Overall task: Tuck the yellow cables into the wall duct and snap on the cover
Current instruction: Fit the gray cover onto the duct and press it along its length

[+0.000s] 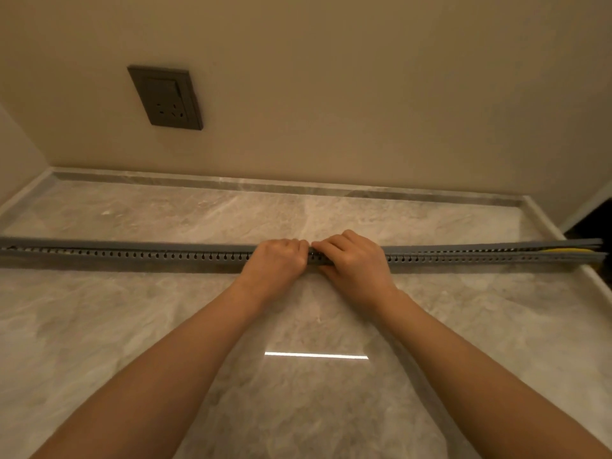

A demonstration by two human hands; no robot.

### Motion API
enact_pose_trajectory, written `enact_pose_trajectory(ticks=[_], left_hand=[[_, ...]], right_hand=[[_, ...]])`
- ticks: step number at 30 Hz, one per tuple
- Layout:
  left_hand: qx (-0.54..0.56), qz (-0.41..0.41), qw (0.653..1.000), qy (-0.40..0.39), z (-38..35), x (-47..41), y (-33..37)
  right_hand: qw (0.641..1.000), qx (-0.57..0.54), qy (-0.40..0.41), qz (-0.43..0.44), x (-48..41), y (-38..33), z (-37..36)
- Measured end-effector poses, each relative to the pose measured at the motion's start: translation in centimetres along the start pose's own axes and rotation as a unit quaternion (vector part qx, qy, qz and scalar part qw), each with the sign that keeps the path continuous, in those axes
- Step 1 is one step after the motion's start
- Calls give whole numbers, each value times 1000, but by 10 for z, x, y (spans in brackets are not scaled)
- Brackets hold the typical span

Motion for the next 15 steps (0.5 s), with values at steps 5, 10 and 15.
enact_pose_trajectory(ticks=[5, 10, 15], left_hand=[[0, 5, 1000, -26, -7, 0, -1], [0, 16, 999, -41, -11, 1, -4], [-3, 10, 998, -65, -16, 2, -2]], right_hand=[[999, 30, -12, -16, 12, 21, 10], [997, 68, -30, -22, 24, 41, 24], [995, 89, -39, -23, 27, 46, 31]])
Point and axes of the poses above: each hand's wrist, its own x-axis away from the middle knuckle, its own z-axis out of the back of the hand, y = z × x, the point moved 10 cm from there along -x, towards the middle knuckle, and after that the axes turned 6 degrees about y, right-handed, at the moved point
